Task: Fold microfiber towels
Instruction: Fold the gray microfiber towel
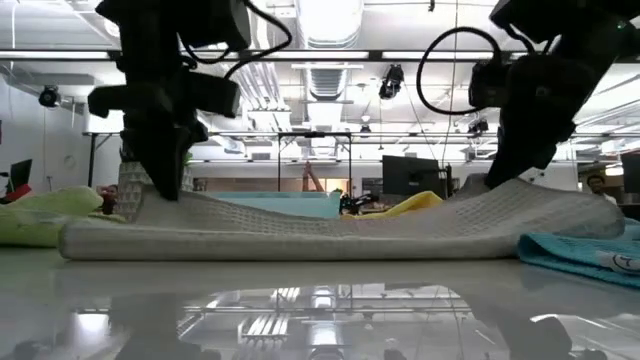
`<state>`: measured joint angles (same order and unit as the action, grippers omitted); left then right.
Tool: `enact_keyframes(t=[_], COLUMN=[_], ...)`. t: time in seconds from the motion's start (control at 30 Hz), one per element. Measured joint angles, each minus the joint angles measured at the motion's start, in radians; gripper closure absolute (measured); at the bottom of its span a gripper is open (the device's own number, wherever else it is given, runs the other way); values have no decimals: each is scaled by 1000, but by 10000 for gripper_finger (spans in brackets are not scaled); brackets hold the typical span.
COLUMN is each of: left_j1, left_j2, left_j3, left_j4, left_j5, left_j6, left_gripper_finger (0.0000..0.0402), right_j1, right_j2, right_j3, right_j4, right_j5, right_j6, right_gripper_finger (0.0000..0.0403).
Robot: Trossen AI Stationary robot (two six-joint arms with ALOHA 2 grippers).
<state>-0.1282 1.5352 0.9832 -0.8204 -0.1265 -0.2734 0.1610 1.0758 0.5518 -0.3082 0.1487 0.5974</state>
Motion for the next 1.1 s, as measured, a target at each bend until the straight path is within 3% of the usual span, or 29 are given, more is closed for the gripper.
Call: enact_keyframes(t=[0.6,1.1], left_j1=[53,57], left_j2=[1,1], left_j3=[-86,-129], left_j4=[114,211], left_j5=[-121,-175], left_j6=[20,18], left_gripper_finger=[401,402], right_j1=[-42,-42], right_j2=[8,121], right_j3=[0,0], right_j4=[-31,-23], right_j5=[115,160], right_j6=[-26,-23], right_gripper_finger=[394,394])
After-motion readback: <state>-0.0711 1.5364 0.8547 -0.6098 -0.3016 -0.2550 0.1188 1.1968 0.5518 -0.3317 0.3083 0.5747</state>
